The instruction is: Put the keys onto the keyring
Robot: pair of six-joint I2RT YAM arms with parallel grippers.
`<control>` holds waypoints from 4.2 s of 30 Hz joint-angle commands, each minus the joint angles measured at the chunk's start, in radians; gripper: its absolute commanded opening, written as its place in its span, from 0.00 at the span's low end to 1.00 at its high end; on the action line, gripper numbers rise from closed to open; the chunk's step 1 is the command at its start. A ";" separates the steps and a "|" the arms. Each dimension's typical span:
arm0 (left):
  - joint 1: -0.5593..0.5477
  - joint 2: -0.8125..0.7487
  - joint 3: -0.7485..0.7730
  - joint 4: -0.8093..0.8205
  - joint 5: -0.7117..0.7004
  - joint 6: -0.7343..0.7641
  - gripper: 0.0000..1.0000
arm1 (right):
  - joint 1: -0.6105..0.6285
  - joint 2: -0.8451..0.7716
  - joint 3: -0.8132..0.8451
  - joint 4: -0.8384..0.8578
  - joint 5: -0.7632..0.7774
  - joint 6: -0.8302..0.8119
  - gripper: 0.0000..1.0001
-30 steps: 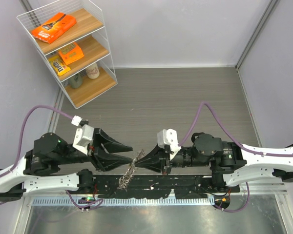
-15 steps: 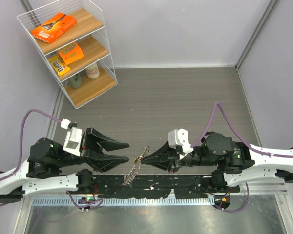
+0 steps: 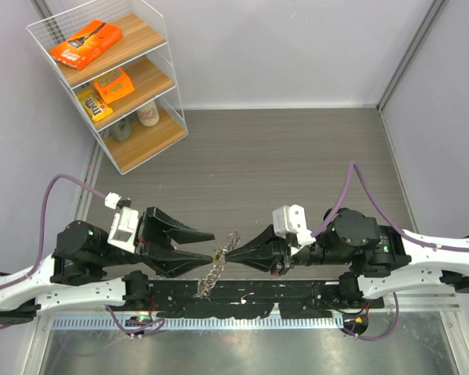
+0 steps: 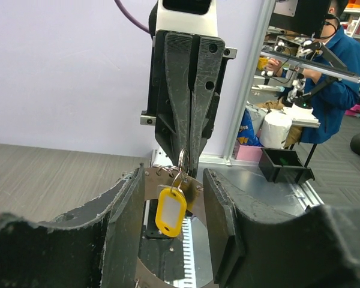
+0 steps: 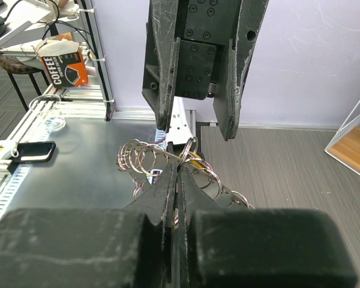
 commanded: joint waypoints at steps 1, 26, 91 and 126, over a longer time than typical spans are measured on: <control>-0.001 0.011 -0.002 0.075 0.027 0.020 0.47 | 0.007 0.007 0.060 0.073 -0.020 -0.017 0.06; -0.003 0.024 -0.007 0.078 0.070 0.025 0.31 | 0.009 -0.012 0.068 0.083 -0.019 -0.030 0.06; -0.001 0.031 0.010 0.069 0.128 0.034 0.07 | 0.208 0.028 -0.125 0.488 0.455 -0.601 0.06; -0.001 -0.001 -0.016 0.078 0.190 0.026 0.39 | 0.233 0.021 -0.141 0.469 0.466 -0.710 0.06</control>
